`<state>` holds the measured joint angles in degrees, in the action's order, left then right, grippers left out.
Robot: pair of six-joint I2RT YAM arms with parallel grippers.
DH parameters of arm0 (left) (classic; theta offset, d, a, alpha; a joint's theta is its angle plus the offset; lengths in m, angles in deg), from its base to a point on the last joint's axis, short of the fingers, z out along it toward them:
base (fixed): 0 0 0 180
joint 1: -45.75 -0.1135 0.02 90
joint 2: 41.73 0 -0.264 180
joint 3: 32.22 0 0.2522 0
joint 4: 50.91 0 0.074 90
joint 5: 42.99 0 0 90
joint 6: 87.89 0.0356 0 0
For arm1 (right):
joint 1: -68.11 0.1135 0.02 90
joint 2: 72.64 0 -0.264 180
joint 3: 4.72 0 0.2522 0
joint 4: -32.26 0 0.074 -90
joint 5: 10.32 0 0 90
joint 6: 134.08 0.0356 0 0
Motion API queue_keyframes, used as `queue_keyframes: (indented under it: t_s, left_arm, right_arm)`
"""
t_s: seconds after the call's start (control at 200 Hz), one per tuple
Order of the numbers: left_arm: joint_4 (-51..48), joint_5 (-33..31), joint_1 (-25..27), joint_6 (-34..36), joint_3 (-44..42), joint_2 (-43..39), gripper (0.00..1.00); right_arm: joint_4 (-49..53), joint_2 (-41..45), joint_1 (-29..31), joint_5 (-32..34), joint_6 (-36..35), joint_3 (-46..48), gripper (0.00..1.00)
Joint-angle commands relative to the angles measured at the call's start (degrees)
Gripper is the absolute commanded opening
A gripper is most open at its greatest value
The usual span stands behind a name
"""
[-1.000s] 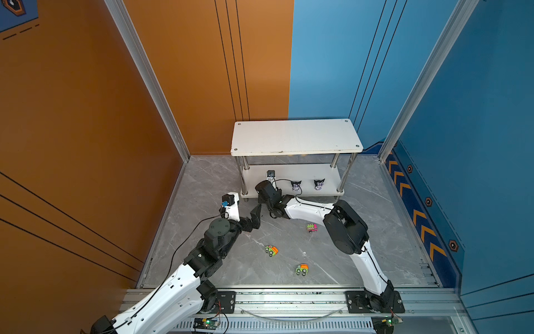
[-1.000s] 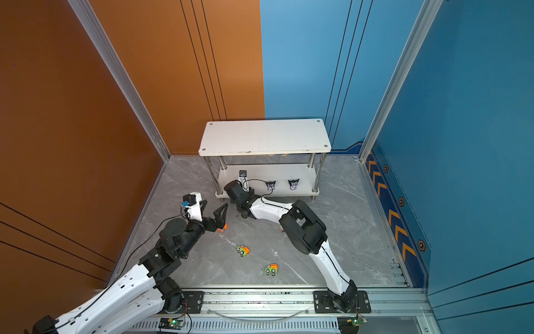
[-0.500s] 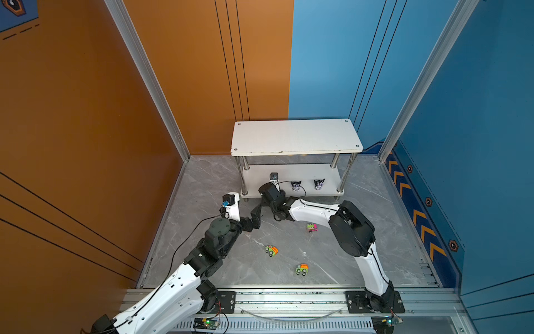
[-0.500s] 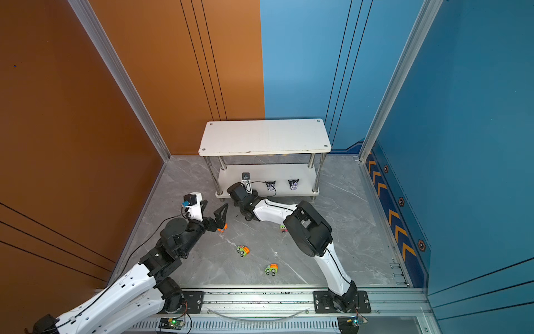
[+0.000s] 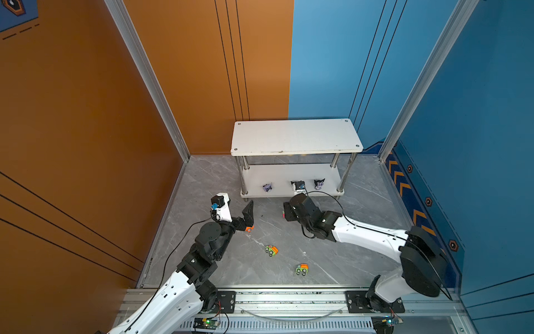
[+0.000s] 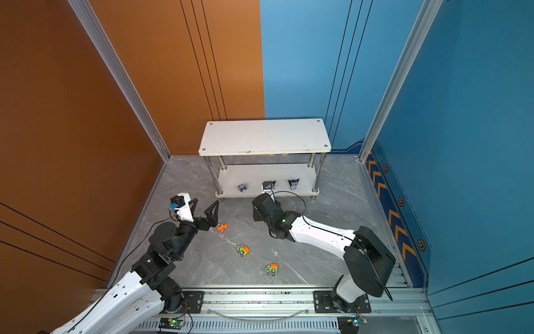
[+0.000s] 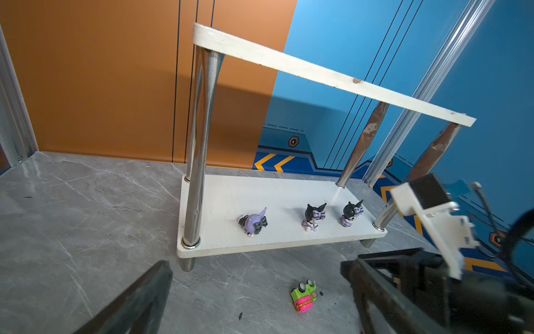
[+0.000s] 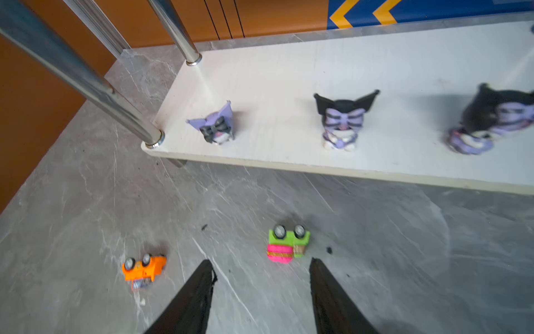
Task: Place and organize the plastic toys onto the shelf
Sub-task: 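Withdraw the right gripper from the shelf while the left gripper moves toward the shelf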
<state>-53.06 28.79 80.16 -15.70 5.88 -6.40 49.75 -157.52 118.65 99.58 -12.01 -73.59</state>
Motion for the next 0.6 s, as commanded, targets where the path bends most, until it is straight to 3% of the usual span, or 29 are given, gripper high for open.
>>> queue_keyframes:
  t_s: [0.0, 0.05, 0.08, 0.11, 0.185, 0.446, 0.596]
  left_arm:
    - [-3.2, 2.2, -0.7, 0.9, 0.8, 3.5, 0.99]
    - [-2.5, 3.6, -0.8, 0.9, 1.3, 6.1, 0.92]
    - [-2.0, 4.4, -0.8, 0.9, 1.7, 7.8, 0.88]
    - [-1.4, 5.1, -0.8, 0.8, 2.3, 9.7, 0.78]
    - [-0.7, 6.8, -0.9, 0.1, 4.2, 15.0, 0.62]
    - [2.4, 13.8, -2.7, -2.6, 13.4, 33.5, 0.00]
    - [4.9, 16.0, -3.6, -4.2, 17.8, 41.7, 0.00]
  right_arm:
    - [6.6, 4.3, -0.9, -0.2, -3.1, 3.8, 0.48]
    - [7.2, 5.5, -2.1, -1.3, -3.7, 4.8, 0.36]
    - [7.8, 5.9, -3.1, -2.7, -3.6, 5.0, 0.23]
    - [8.1, 6.2, -4.0, -3.7, -3.1, 5.2, 0.14]
    - [7.6, 6.5, -5.8, -6.8, -2.1, 5.7, 0.02]
    - [6.2, 6.5, -8.6, -10.6, -0.3, 7.2, 0.00]
    - [5.6, 6.7, -9.6, -11.7, 0.2, 8.5, 0.00]
